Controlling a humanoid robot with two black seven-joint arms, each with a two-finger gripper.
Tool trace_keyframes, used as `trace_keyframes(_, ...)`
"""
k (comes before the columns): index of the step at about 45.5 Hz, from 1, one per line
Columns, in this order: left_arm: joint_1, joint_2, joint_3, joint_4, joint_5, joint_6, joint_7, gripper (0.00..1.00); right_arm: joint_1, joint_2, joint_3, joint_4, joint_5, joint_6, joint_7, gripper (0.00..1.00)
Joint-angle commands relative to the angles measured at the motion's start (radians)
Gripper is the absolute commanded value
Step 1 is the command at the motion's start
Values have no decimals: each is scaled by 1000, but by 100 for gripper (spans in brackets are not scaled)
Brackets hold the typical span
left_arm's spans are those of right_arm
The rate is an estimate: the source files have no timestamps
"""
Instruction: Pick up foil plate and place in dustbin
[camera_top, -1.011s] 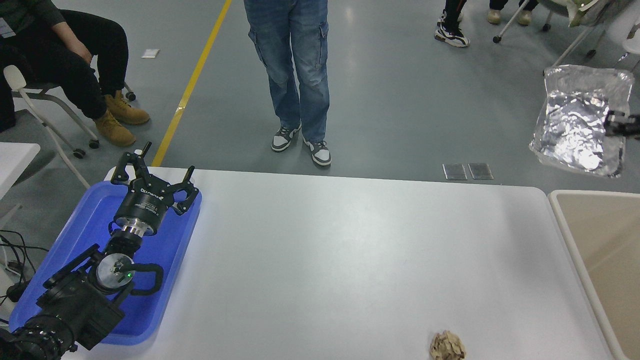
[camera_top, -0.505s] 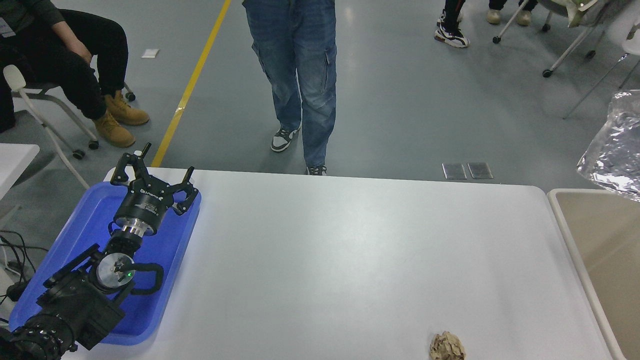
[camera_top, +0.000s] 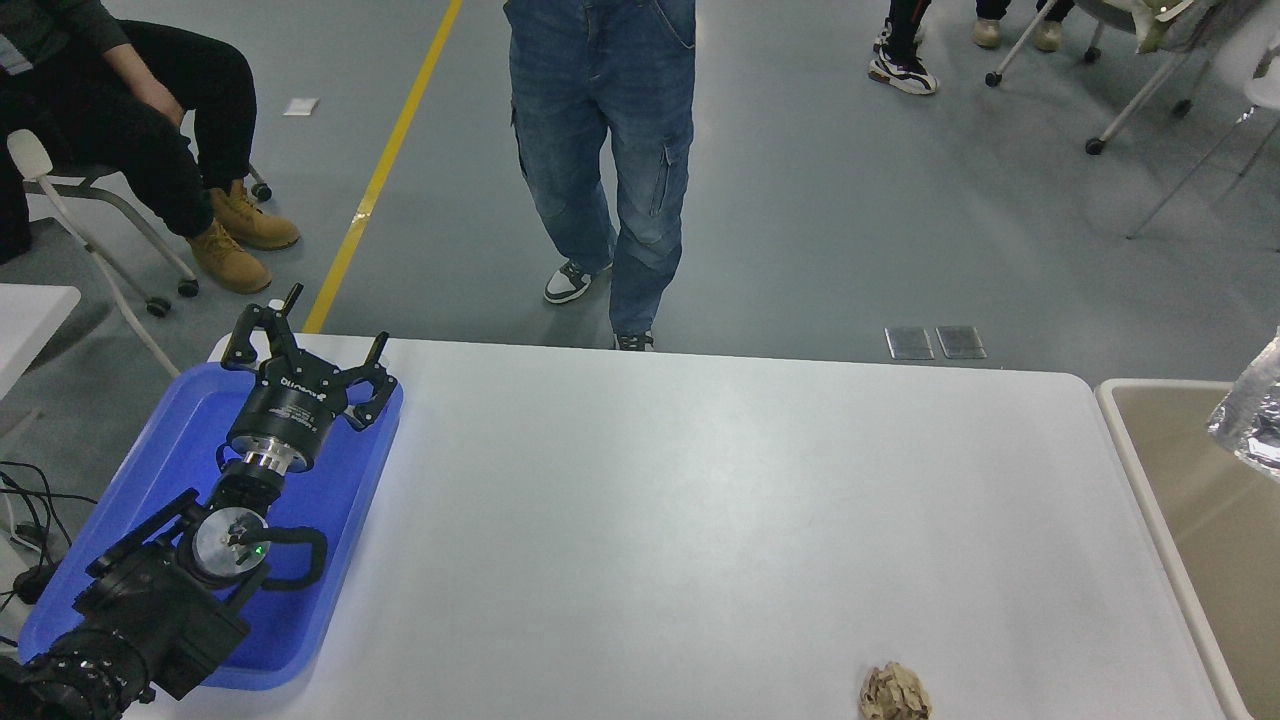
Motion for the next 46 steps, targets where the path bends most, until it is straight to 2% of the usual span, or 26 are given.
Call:
trace_keyframes(1,0,0,0,0,0,0,0,100,-84,2,47,-2,1,-31,-7,0)
trace_keyframes(30,0,0,0,0,0,0,0,100,-114,8,58,-2,3,-43,-6,0)
trace_keyframes(31,0,0,0,0,0,0,0,100,-114,8,58,-2,4,-45,-6,6)
trace_keyframes(34,0,0,0,0,0,0,0,100,-112,9,55,-2,6,-48,-4,56)
trace_keyframes(35,0,0,0,0,0,0,0,100,-112,9,55,-2,6,-50,-4,69)
trace_keyframes(38,0,0,0,0,0,0,0,100,-104,11,56,0,6,-62,-4,94)
trace_keyframes(39,0,0,0,0,0,0,0,100,-101,12,56,0,6,-66,-4,100)
trace_keyframes(46,0,0,0,0,0,0,0,100,-89,26,56,6,6,-66,-4,100)
